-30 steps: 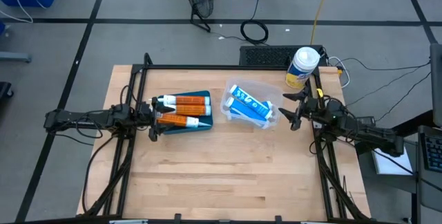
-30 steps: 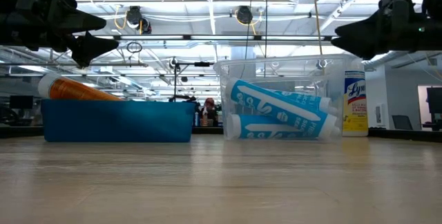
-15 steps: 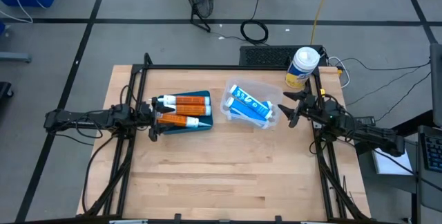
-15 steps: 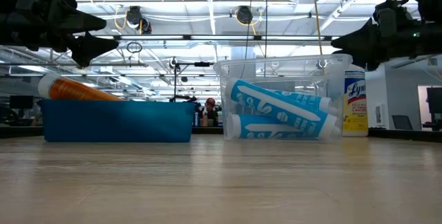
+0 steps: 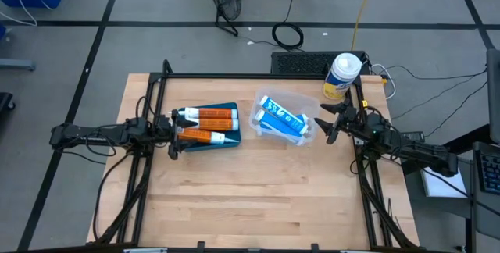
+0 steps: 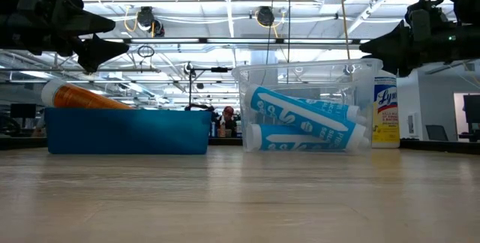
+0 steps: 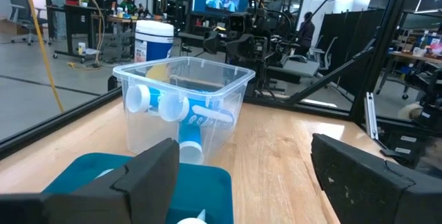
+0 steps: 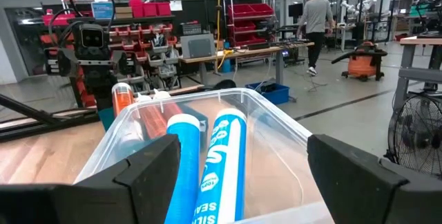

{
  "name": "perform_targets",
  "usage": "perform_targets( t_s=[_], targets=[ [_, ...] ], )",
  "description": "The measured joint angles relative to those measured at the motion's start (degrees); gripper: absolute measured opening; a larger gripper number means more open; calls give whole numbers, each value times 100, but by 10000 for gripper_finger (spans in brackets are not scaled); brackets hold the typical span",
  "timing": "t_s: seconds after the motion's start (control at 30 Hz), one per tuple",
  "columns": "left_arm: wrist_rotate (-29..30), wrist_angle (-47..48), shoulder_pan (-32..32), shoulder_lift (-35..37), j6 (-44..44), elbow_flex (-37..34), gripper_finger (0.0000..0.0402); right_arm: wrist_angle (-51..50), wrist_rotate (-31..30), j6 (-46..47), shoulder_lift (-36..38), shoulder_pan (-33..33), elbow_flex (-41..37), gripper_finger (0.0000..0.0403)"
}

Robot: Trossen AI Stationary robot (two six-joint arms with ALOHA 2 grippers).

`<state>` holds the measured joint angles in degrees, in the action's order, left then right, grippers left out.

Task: Pick & place silicon tubes, Sealant and Lysol wipes
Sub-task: Return to Home Position

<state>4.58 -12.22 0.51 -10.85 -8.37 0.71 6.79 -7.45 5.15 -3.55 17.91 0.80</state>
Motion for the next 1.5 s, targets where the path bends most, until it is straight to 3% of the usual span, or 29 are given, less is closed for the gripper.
perform_targets(
  t_s=[0.97,1.5],
  targets=[
    [0,0,0,0,0,0,310,0,1,0,0,0,0,293],
    [0,1,0,0,0,0,323,1,1,0,-2,0,0,293]
  ],
)
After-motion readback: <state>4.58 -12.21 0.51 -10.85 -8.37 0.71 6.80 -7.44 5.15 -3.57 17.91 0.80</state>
